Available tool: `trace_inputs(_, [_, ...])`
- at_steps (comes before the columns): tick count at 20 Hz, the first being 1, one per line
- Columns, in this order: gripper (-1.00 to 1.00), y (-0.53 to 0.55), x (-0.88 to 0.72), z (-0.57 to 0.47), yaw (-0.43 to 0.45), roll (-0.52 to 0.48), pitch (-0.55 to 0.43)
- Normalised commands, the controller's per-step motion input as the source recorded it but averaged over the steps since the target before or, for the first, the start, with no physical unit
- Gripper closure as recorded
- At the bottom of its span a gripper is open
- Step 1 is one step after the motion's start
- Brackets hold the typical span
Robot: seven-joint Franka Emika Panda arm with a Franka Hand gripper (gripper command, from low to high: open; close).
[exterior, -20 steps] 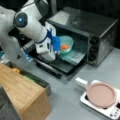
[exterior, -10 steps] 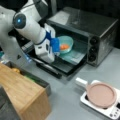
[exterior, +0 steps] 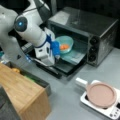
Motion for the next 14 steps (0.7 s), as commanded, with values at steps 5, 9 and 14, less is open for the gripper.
trace_inputs(5, [-1.00,0.10,-0.05,-0.17,-0.076,0.074,-0.154])
trace_inputs(9, [-1.00,0.09,-0.08,-0.08,-0.071,0.068,-0.130])
trace_inputs(14, [-1.00,0.11,-0.10,-0.05,-0.069,0.060,-0.112])
